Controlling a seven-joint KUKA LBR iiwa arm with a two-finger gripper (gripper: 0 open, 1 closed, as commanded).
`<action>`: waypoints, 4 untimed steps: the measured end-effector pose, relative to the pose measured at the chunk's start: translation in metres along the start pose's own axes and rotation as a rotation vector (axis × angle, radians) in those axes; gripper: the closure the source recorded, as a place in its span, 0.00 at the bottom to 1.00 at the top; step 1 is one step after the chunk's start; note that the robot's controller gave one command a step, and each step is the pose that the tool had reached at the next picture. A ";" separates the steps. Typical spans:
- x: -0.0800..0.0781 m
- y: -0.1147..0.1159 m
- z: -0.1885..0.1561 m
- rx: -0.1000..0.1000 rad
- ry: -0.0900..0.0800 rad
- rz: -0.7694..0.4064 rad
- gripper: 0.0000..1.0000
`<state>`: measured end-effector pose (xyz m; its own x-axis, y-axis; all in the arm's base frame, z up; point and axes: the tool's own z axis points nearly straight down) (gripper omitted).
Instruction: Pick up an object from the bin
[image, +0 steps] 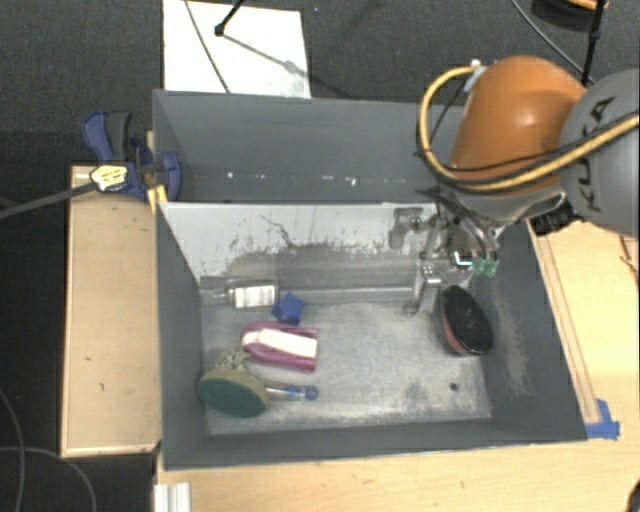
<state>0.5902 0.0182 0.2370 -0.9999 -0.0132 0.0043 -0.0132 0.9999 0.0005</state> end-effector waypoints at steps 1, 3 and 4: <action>0.023 -0.053 0.036 0.002 -0.002 -0.015 0.00; 0.019 -0.131 0.150 -0.001 0.000 -0.221 0.00; 0.001 -0.166 0.158 -0.005 -0.008 -0.541 0.00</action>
Offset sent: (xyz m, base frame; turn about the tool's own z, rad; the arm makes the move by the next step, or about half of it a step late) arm -0.0219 -0.0491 -0.0343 -0.0204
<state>0.5903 -0.1480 0.0787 -0.8501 -0.5266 -0.0056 -0.5266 0.8501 0.0048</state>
